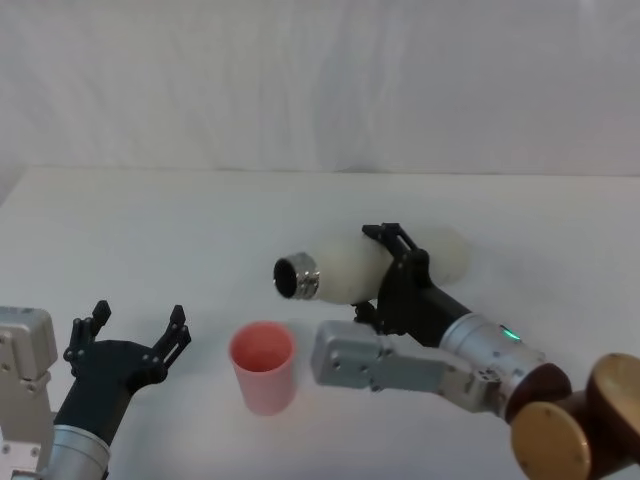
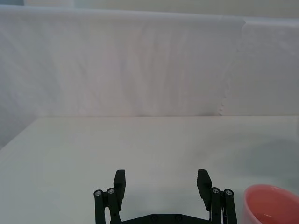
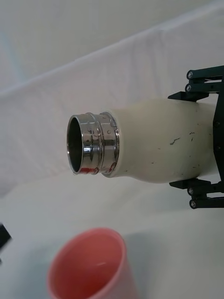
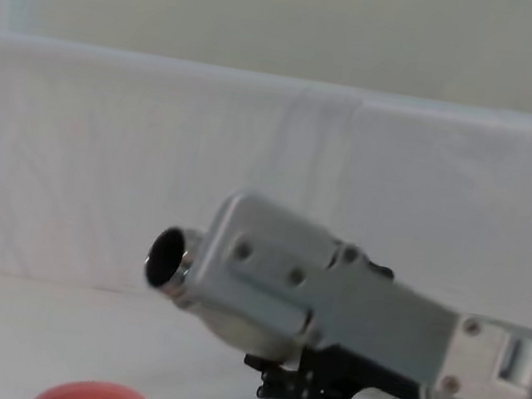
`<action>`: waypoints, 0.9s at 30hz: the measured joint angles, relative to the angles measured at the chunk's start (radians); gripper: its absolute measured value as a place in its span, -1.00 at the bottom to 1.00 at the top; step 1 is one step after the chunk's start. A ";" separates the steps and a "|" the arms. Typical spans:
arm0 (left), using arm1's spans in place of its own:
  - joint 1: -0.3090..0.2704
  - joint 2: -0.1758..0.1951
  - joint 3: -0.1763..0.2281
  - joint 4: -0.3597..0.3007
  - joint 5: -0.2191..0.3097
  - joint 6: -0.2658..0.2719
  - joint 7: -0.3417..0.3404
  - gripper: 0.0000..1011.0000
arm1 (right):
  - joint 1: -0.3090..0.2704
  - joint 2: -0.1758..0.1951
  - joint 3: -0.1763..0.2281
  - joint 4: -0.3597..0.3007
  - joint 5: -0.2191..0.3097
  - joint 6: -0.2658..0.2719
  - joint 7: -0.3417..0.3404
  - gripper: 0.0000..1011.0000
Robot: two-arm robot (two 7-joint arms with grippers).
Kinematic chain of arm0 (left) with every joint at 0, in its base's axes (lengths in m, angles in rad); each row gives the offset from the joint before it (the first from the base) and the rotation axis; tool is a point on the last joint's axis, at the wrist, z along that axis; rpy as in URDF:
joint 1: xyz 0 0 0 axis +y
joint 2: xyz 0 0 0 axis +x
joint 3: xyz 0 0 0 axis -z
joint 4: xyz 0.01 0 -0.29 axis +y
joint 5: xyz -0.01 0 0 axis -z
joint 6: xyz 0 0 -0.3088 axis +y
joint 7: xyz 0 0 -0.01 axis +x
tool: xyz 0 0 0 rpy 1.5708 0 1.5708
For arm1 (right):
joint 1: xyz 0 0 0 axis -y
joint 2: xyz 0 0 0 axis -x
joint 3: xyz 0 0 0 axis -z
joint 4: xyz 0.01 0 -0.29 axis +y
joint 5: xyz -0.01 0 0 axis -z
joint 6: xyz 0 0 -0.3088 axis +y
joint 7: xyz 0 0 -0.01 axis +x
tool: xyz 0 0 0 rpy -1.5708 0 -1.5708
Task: Grasp the thermos with one hand and pour water into the cup lid.
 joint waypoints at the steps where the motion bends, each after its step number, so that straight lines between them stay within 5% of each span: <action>1: 0.000 0.000 0.000 0.000 0.000 0.000 0.000 0.98 | -0.005 -0.001 0.007 -0.004 0.014 -0.002 0.001 0.90; 18: 0.000 0.000 0.000 0.000 0.000 0.000 0.000 0.98 | -0.151 -0.055 0.244 -0.069 0.495 -0.046 0.020 0.90; 27: 0.000 0.000 0.000 0.000 0.000 0.000 0.000 0.98 | -0.169 -0.103 0.314 -0.045 0.717 -0.029 0.060 0.90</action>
